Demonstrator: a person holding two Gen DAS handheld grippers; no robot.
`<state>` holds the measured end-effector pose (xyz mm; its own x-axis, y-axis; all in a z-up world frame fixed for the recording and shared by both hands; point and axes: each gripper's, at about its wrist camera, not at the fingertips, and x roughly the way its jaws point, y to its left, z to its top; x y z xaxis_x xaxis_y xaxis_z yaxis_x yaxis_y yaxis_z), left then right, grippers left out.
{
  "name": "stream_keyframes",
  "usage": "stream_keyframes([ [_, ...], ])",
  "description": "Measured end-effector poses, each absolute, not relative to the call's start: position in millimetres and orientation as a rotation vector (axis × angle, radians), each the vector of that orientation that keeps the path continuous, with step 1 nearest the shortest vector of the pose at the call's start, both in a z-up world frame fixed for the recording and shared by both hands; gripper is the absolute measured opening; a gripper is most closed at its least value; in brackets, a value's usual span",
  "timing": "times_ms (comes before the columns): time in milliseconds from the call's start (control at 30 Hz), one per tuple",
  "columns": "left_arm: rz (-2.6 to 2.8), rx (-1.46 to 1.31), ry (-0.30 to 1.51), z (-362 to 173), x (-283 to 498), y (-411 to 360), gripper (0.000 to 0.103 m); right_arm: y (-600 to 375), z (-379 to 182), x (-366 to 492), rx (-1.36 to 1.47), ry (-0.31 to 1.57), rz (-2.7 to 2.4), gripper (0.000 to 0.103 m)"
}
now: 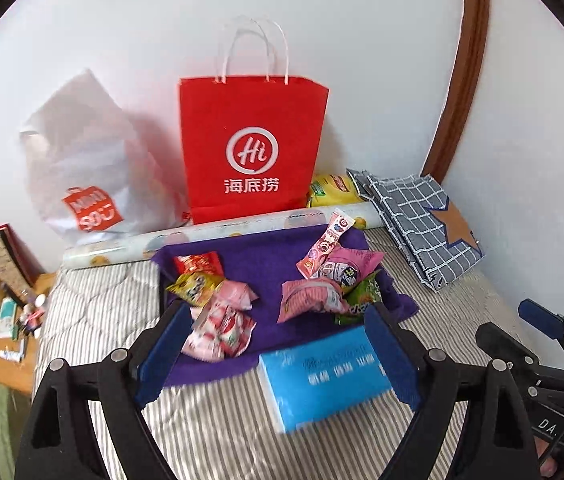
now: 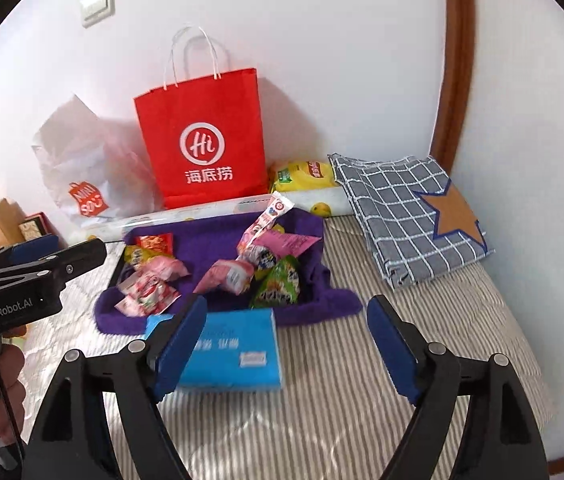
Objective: Organize snacks
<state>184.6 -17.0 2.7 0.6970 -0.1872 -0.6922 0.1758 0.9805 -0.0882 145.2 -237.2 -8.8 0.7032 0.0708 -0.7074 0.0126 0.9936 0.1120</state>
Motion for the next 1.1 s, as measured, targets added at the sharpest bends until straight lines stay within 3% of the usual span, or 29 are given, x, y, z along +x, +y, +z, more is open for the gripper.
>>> stream_keyframes([
  [67,-0.189,-0.020,0.755,6.3,166.5,-15.3,0.091,-239.6,-5.1,131.4,0.118,0.775,0.045,0.091],
  [267,-0.124,-0.010,0.682,14.3,113.8,-16.7,0.099,-242.9,2.0,92.7,0.096,0.724,0.046,0.102],
  [667,-0.088,-0.024,0.646,12.7,44.1,-21.2,0.101,-254.0,8.0,29.8,0.077,0.673,0.063,0.102],
  [1100,-0.090,-0.037,0.646,9.6,21.6,-22.0,0.101,-258.7,11.7,4.5,0.091,0.656,0.060,0.102],
])
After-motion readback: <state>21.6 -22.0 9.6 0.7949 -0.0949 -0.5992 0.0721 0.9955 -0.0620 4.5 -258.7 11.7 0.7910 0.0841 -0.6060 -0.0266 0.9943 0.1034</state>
